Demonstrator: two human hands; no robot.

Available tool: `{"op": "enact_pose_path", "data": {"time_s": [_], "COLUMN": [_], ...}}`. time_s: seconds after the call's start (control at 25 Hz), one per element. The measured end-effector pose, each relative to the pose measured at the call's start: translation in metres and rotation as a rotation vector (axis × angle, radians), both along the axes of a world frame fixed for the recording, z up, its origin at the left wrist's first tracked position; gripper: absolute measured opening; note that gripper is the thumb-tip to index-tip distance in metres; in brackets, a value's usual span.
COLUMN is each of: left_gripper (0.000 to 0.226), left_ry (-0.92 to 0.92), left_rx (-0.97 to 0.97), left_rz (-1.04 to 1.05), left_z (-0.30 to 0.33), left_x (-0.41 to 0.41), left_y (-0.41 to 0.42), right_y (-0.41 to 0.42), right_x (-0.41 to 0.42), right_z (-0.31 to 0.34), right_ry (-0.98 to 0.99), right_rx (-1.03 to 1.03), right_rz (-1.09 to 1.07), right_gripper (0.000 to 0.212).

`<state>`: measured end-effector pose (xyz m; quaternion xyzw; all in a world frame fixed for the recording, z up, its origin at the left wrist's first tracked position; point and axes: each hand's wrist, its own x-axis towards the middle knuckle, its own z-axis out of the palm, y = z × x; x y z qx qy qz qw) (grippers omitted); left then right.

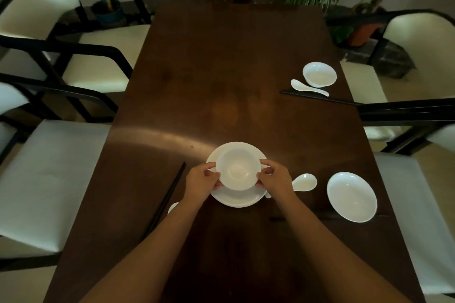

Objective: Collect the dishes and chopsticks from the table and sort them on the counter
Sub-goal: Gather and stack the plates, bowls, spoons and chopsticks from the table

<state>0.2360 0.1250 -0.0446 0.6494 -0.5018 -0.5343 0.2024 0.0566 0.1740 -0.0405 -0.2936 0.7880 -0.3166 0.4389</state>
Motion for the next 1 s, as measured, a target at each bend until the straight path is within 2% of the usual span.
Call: {"op": "enact_pose_path", "data": {"time_s": [0.2,0.28,0.36,0.52,0.6,0.8,1.0], "left_gripper": [0.035,0.035,0.035,0.035,0.035,0.035,0.036], "left_ry": [-0.012,-0.024,-0.04,-0.031,-0.02,0.002,0.098], "left_rx": [-0.002,-0.006,-0.007,0.004,0.002,0.032,0.076], "left_rz": [0.011,0.007,0.013,0.046,0.054,0.105,0.177], "left_z": [0.0,-0.002,-0.004,-0.01,-0.01,-0.007,-0.002], "left_x": [-0.002,-0.003,-0.003,-0.003,-0.004,-0.009,-0.011], "left_y": [0.001,0.002,0.002,0.005,0.007,0.012,0.018], "right_y": [0.006,0.018,0.041,0.111,0.142,0.175,0.172], "right_x": [-0.009,-0.022,-0.041,-0.082,-0.1,-0.121,-0.131], "right_z": [-0.001,0.0,0.003,0.005,-0.001,-0.012,-0.01], "right_ry": [-0.035,0.035,0.249,0.89,1.049,1.102,1.128], "right_rx": [-0.032,-0.049,-0.086,-0.195,-0.161,-0.14,-0.238], "right_rz": [0.006,0.011,0.073,0.196,0.224,0.286,0.327], "right_gripper": [0.037,0.035,0.035,0.042,0.046,0.032,0.033]}}
